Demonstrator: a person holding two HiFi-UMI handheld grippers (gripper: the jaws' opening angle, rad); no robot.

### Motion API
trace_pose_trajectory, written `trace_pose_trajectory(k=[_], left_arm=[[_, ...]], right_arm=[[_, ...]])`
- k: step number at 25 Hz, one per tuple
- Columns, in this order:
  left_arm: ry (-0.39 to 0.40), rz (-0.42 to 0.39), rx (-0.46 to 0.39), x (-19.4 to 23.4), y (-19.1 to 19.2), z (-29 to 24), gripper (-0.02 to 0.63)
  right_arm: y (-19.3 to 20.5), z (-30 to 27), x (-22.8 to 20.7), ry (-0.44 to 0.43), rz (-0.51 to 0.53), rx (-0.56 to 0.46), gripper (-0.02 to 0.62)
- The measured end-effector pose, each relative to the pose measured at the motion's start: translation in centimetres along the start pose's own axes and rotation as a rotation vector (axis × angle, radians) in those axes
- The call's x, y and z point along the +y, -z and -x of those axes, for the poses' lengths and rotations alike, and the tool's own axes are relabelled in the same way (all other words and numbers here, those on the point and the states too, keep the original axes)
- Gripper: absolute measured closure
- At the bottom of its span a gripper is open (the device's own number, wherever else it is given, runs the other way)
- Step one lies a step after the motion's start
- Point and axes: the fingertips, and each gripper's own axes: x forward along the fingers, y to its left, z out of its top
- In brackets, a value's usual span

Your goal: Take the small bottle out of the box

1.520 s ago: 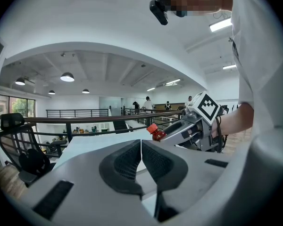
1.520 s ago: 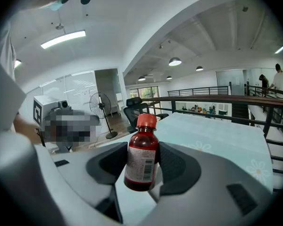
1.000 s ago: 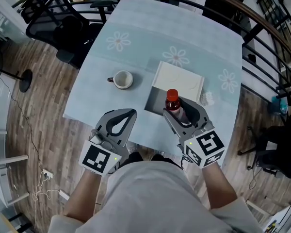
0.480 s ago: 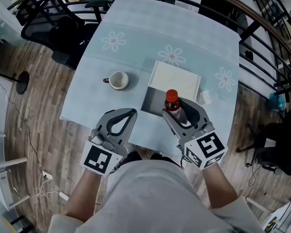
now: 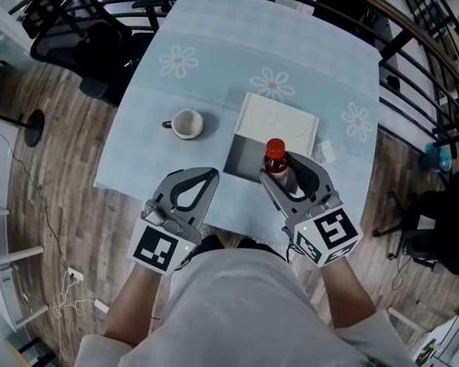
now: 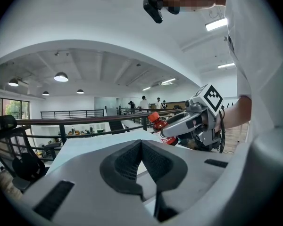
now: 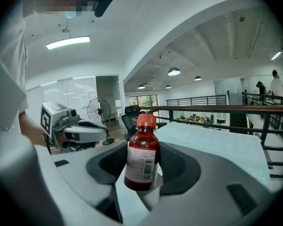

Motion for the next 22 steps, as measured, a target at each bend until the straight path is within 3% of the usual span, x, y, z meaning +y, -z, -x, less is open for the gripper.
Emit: trace_pose_trajectory(k=[22], left_arm=[[0.001, -0.027, 0.009, 0.0, 0.37, -0.36, 0.586]], right_arm=[[0.51, -0.48, -0.2, 0.003, 0.002, 0.011, 0.374]])
